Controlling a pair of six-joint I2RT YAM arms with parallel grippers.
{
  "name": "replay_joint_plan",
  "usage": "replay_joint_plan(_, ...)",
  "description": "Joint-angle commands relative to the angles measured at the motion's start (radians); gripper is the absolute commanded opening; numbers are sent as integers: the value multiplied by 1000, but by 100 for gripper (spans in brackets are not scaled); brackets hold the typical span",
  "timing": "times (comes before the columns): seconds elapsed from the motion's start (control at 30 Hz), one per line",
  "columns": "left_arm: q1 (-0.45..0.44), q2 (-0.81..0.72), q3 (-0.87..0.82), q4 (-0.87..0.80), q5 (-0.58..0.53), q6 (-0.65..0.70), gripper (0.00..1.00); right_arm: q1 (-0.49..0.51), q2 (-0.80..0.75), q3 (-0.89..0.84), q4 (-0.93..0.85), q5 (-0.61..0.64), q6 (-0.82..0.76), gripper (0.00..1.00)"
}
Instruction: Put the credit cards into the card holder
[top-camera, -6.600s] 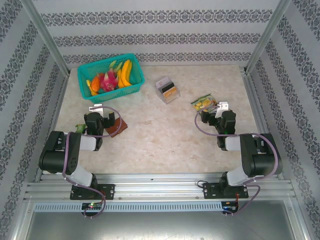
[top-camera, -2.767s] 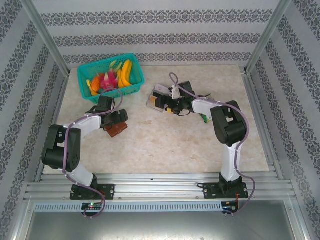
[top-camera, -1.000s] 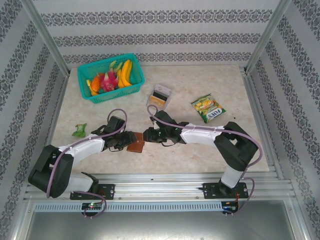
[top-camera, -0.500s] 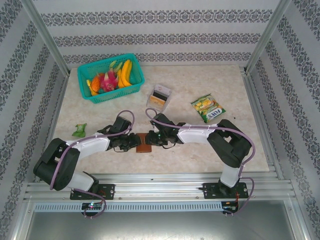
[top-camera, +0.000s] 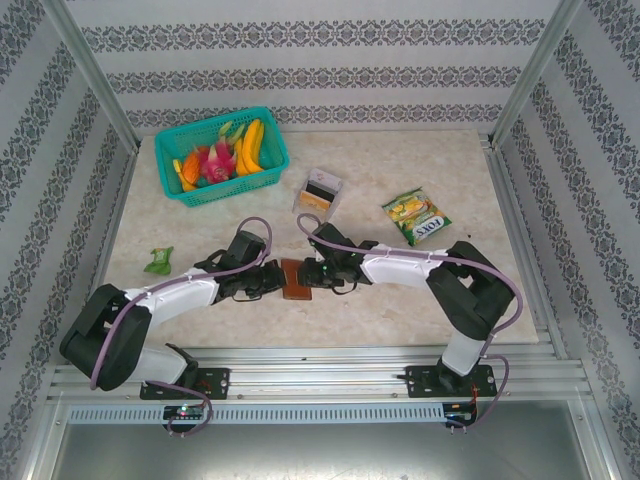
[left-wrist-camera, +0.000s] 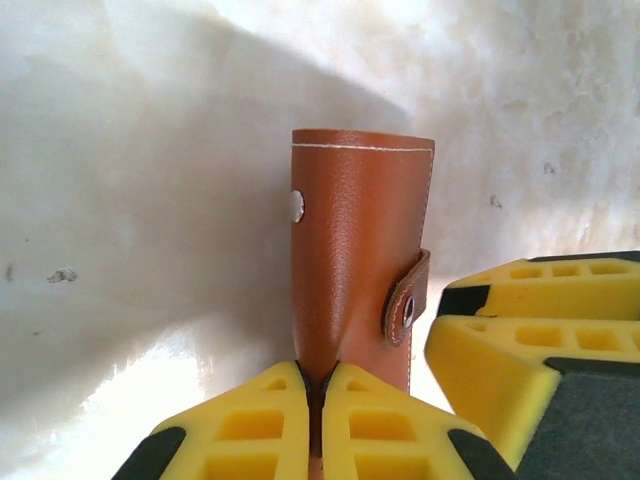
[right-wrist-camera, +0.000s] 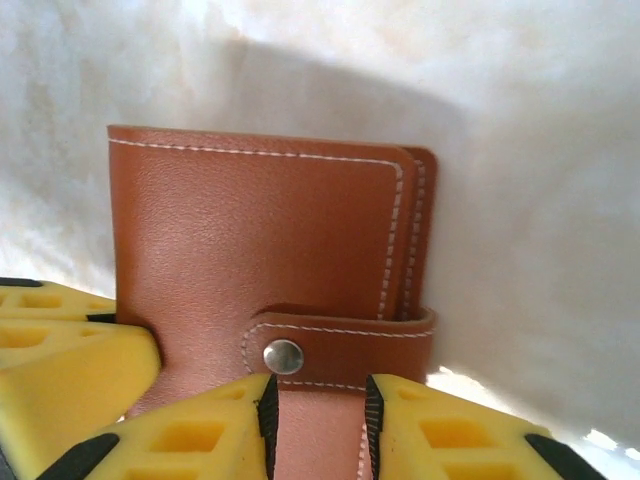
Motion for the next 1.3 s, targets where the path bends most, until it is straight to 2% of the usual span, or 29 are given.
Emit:
replay_joint_plan(0.0,-14,-20,20,36,-4,-8,0,13,-24,63,-112,80,-58,36)
replay_joint_plan(0.23,-16,-12,21,60,2,-21,0,37,26,107,-111,74,-40,45)
replay_joint_plan(0.7,-17,-4,7,110,40,-37,0,55,160,184,-110,53,-75,47)
replay_joint_plan(0.77,-16,-5,6,112,43,-36,0,63,177,201,-152,94,-74,45)
replay_joint_plan(0.97,-16,-26,10,69,11,-26,0,66,167,198,-236,243,-56,28)
replay_joint_plan(1.17,-17,-47,16,-7,-45,3,0,46,83,155,-259,334,-48,23)
replay_joint_plan(1.27,-16,-52,12,-7,-53,5,0,29,65,129,-256,331,-40,22)
